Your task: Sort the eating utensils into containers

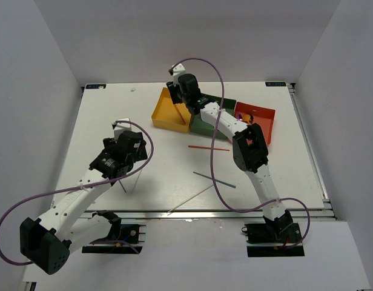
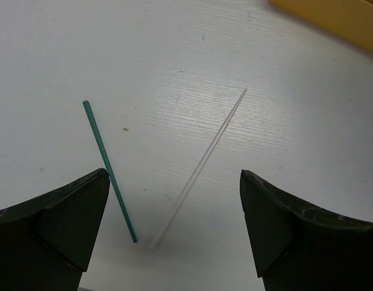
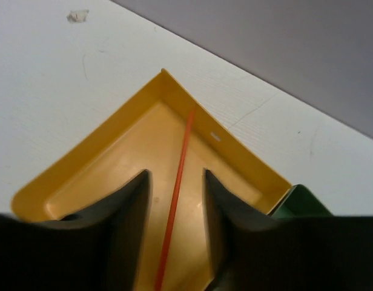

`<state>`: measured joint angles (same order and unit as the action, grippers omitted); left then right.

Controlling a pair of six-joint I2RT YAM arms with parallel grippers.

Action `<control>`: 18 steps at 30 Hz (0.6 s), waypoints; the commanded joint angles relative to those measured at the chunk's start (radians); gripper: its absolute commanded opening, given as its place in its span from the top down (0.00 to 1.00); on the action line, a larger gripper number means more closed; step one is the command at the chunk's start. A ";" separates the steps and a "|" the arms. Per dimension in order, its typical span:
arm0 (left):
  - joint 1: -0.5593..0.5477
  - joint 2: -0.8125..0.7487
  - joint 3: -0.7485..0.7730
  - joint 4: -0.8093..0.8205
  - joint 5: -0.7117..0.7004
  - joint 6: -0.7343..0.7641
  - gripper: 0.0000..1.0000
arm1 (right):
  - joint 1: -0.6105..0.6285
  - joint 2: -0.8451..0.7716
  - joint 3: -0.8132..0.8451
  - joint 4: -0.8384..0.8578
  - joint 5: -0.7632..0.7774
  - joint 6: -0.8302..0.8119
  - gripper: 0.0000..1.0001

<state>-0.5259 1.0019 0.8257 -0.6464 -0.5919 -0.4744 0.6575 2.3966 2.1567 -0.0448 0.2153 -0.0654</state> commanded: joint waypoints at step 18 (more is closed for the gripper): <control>-0.003 -0.045 -0.013 0.028 0.038 0.014 0.02 | 0.011 -0.864 -0.952 -0.500 -0.191 -0.048 0.26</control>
<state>-0.5259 0.9722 0.8242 -0.6411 -0.5697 -0.4702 0.6632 1.5639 1.3495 -0.4320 0.0708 -0.1154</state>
